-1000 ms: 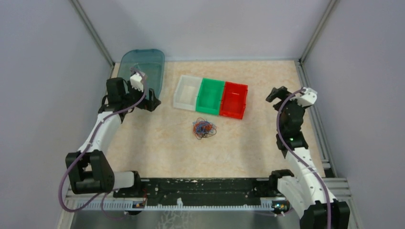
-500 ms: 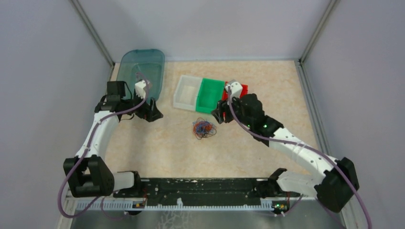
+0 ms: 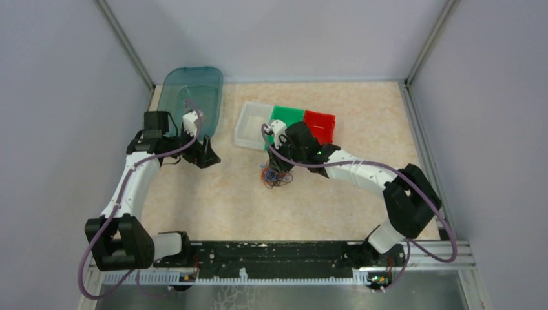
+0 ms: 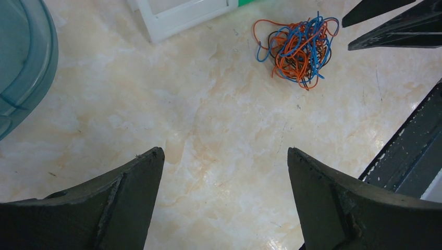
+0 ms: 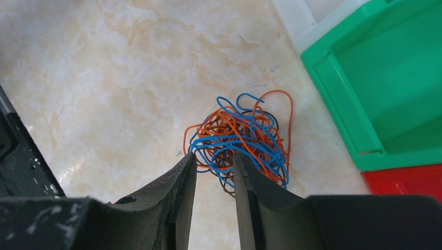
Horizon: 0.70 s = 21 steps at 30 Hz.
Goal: Untangle the cables
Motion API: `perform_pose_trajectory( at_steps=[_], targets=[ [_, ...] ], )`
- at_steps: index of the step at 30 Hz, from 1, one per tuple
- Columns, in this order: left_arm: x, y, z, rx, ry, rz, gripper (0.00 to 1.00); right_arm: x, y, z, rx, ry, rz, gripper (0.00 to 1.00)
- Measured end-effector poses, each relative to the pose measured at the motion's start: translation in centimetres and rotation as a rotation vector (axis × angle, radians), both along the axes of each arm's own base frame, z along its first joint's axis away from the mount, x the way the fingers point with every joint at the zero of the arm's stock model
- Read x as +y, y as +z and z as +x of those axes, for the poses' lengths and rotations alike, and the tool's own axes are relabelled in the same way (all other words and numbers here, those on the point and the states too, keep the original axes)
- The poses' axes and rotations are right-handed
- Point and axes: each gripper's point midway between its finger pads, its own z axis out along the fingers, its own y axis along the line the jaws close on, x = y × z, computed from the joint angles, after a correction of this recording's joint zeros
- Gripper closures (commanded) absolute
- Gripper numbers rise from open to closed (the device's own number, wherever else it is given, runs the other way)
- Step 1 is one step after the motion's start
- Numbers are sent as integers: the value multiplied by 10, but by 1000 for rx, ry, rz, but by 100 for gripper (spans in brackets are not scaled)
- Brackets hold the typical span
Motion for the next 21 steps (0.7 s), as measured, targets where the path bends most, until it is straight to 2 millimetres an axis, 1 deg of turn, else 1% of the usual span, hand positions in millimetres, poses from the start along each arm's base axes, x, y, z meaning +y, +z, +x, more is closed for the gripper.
perform_pose_trajectory(
  at_steps=[3, 11, 15, 17, 21],
  targets=[
    [0, 0, -1, 2, -3, -1, 6, 5, -12, 5, 16, 15, -29, 67],
    [0, 1, -3, -8, -17, 5, 6, 15, -29, 14, 28, 40, -60, 67],
    [-1, 1, -4, -5, -20, 2, 6, 16, -49, 16, 51, 44, -92, 69],
    [-1, 1, -4, -3, -21, 1, 6, 15, -55, 16, 57, 46, -103, 75],
    [-2, 0, -5, 1, -24, 0, 6, 16, -56, 18, 45, 50, -106, 97]
  ],
)
